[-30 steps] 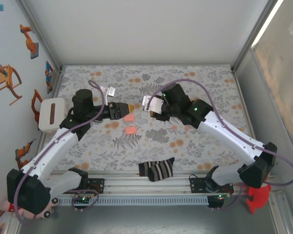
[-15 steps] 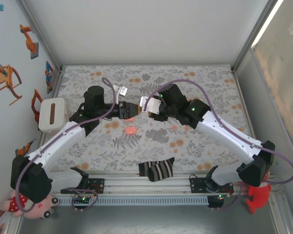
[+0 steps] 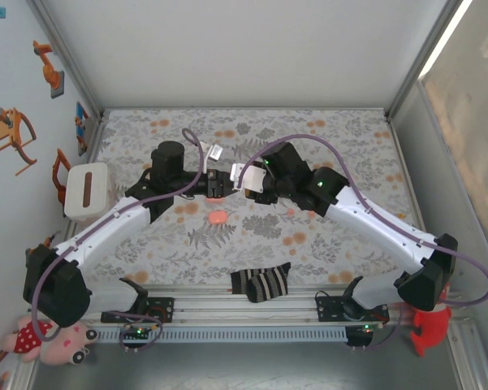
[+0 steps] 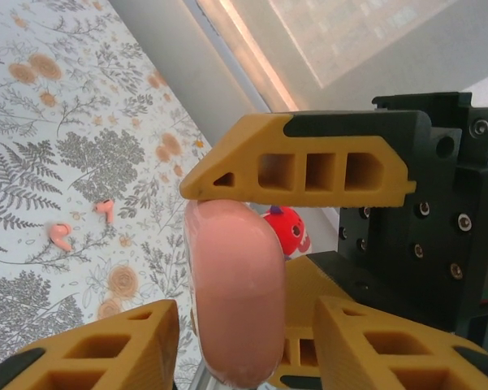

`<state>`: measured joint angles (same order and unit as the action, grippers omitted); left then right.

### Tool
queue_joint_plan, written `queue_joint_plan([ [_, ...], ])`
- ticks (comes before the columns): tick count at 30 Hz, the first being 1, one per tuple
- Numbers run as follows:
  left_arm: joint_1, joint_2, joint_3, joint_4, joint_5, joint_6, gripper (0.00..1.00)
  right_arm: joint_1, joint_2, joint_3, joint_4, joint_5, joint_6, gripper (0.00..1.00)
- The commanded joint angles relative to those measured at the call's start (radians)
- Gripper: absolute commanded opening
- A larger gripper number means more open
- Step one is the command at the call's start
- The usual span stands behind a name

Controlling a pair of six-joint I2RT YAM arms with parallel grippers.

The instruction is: Insert wireless bluetooth earbuds into charging case

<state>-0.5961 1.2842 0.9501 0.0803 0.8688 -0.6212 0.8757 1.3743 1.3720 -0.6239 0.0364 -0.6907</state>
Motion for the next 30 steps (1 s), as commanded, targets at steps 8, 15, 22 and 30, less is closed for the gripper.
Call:
queue_joint_plan([
  [8,-0.007,0.01,0.035,0.007,0.018,0.023,0.32,0.014,0.006,0.031,-0.01,0.028,-0.009,0.32],
  [15,-0.009,0.007,0.039,-0.012,0.013,0.04,0.18,0.014,0.02,0.039,-0.013,0.047,-0.005,0.34],
  [22,-0.007,-0.049,0.018,-0.059,-0.065,0.122,0.0,0.011,0.005,0.037,-0.016,0.045,0.046,0.65],
  [30,0.051,-0.148,-0.085,0.019,-0.127,0.22,0.0,-0.028,-0.129,-0.047,0.021,-0.103,0.183,0.88],
])
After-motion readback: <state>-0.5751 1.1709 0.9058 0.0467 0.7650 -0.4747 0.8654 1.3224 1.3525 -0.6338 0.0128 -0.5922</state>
